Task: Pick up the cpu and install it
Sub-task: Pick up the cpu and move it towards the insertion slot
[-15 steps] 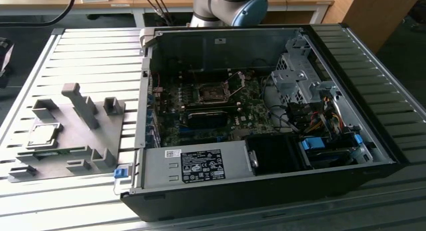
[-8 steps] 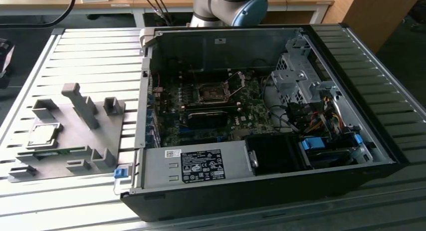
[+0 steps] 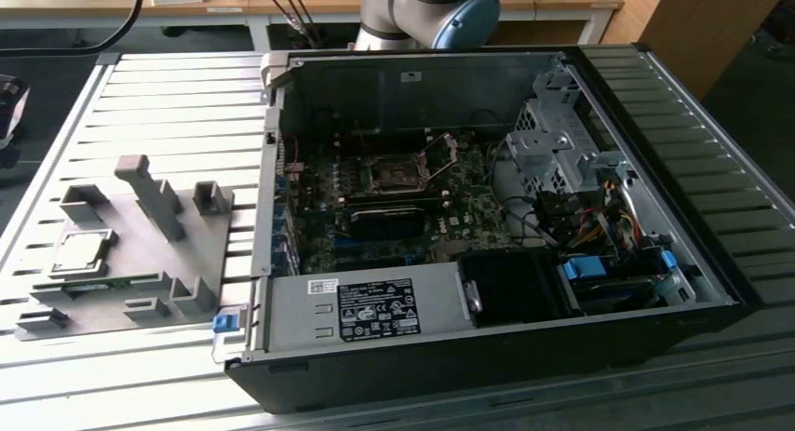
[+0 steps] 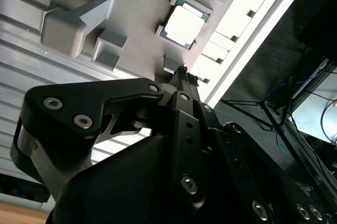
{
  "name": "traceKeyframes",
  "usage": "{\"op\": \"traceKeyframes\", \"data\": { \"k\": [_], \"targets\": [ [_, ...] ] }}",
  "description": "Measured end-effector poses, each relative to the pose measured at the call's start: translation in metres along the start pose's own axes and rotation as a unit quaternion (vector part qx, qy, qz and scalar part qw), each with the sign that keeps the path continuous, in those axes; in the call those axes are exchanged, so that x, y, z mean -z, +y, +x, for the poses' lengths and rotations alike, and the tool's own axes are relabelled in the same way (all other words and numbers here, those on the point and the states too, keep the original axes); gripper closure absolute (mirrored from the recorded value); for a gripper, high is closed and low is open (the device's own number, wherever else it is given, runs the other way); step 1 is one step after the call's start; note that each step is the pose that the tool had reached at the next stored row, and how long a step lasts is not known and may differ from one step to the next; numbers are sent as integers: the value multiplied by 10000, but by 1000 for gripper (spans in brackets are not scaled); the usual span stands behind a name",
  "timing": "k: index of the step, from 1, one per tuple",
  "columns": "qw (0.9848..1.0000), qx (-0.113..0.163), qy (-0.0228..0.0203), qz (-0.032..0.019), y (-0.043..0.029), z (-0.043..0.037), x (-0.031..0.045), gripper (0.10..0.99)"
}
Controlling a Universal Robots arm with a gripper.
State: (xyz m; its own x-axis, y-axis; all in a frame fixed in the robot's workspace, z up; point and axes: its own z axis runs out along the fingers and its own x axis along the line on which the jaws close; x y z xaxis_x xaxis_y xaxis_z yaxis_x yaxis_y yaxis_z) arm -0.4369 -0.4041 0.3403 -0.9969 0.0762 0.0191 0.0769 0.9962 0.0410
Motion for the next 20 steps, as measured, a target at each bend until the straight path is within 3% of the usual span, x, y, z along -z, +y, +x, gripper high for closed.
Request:
{"op": "traceKeyframes", "data": {
  "k": [20],
  "targets": [
    [10000, 0, 2, 0, -4, -1, -50, 980]
  ]
}}
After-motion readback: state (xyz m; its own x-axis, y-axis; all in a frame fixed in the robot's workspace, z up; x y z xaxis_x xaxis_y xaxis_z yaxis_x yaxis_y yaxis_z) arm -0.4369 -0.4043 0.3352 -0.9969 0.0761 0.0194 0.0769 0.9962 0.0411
